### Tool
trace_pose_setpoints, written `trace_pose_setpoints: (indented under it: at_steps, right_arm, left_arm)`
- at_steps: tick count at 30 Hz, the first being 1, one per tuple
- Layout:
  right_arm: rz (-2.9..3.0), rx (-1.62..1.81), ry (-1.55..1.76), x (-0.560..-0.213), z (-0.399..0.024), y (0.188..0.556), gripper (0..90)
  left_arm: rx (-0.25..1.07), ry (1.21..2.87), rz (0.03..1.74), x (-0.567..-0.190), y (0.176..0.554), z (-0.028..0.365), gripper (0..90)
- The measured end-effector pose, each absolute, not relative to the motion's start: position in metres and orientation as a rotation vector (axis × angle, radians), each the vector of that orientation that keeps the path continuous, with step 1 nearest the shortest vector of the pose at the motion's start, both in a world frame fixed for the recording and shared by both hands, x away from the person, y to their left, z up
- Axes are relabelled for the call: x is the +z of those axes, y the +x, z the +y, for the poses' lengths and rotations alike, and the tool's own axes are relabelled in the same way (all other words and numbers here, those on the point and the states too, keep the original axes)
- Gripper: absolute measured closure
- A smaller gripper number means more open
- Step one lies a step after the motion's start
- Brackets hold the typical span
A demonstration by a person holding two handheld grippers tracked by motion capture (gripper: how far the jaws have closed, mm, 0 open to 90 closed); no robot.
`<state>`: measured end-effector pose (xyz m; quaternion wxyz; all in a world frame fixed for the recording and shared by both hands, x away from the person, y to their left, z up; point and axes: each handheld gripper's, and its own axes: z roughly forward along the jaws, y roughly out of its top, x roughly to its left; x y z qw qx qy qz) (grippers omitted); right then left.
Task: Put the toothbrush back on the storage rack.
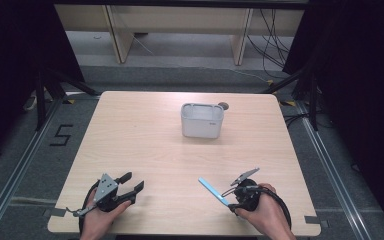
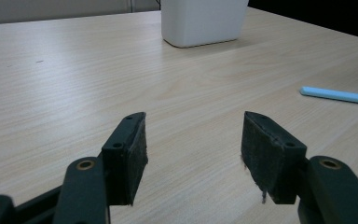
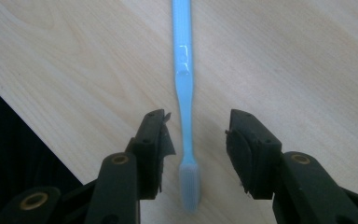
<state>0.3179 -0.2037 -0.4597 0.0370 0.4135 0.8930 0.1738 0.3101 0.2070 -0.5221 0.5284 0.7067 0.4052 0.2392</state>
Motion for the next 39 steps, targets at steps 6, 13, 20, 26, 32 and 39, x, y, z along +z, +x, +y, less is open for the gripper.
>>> trace_pose_setpoints:
  at_steps: [6,13,20,26,32,39]
  right_arm:
    - [2.752,0.529,1.251,-0.453,-0.203,0.325,55.8]
    - [2.814,0.512,1.161,-0.449,-0.200,0.341,59.9]
    - [2.893,0.358,1.108,-0.441,-0.191,0.348,60.3]
    - [2.978,0.196,1.040,-0.443,-0.182,0.352,60.2]
    - [3.002,0.075,1.027,-0.448,-0.166,0.358,62.3]
    - [2.998,0.064,1.040,-0.453,-0.154,0.366,65.7]
  left_arm:
    - [0.564,1.673,0.970,-0.523,0.311,0.207,38.7]
    - [0.563,1.684,0.982,-0.522,0.310,0.207,38.7]
    - [0.564,1.684,0.979,-0.522,0.310,0.207,38.4]
    - [0.563,1.689,0.976,-0.522,0.310,0.207,38.4]
    - [0.563,1.692,0.975,-0.522,0.310,0.206,38.5]
    - [0.562,1.694,0.974,-0.522,0.310,0.206,38.5]
